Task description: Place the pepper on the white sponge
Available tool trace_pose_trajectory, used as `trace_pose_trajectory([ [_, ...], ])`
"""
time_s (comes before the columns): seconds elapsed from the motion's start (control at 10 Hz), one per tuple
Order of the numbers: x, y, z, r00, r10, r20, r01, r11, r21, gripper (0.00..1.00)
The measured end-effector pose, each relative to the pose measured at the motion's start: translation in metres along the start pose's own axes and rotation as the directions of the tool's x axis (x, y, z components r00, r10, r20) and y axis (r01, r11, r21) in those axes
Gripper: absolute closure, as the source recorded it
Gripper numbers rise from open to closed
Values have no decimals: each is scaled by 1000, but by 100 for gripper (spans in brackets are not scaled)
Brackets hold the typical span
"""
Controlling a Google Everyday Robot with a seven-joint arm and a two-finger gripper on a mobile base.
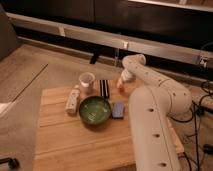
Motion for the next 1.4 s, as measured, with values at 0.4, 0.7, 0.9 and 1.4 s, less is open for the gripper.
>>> trace_pose_trajectory([
  [0.4,-11,-5,12,999,-32,8,32,999,25,55],
  [0.7,-15,-11,10,999,-31,15,31,999,42,85],
  [0.9,-16,-12,7,1000,-23,20,22,999,44,99],
  [1.4,-18,2,-56,998,21,60,-24,998,64,100],
])
